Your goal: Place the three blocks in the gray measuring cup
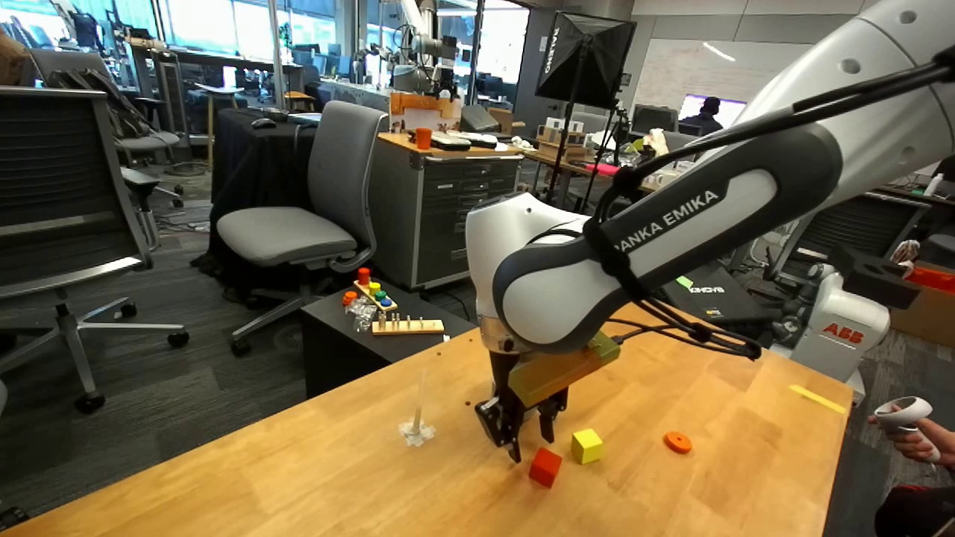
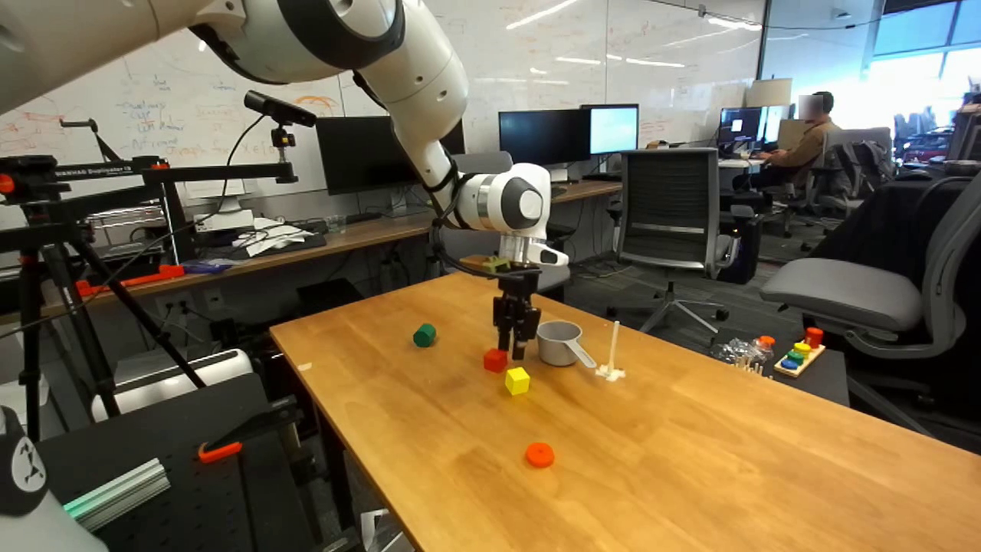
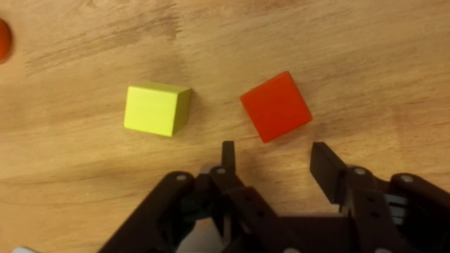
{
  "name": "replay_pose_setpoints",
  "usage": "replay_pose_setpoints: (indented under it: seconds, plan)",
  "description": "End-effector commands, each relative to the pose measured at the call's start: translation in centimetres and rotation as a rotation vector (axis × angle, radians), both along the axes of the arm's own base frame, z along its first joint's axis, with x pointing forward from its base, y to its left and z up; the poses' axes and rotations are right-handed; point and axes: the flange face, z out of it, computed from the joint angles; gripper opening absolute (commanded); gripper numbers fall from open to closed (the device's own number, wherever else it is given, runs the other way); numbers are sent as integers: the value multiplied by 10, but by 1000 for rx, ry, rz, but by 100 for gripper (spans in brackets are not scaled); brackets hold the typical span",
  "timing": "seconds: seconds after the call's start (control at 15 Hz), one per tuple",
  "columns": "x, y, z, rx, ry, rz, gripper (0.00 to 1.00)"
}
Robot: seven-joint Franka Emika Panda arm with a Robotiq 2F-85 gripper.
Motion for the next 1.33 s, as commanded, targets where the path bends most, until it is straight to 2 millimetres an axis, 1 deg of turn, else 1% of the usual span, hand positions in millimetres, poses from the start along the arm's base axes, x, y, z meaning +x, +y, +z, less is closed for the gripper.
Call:
replay_pose_setpoints:
  seconds: [0.0, 0.07, 0.13, 0.47, 0.93, 1.27]
  plan:
    - [1, 19, 12, -5, 18, 62, 92]
    - [-2, 22, 13, -8, 35, 100, 98]
    - [-4, 25, 15, -11, 54, 151, 100]
    - [-15, 30, 20, -39, 95, 265, 100]
    - [-19, 21, 17, -55, 103, 310, 100]
    - [-39, 23, 23, -82, 109, 344, 100]
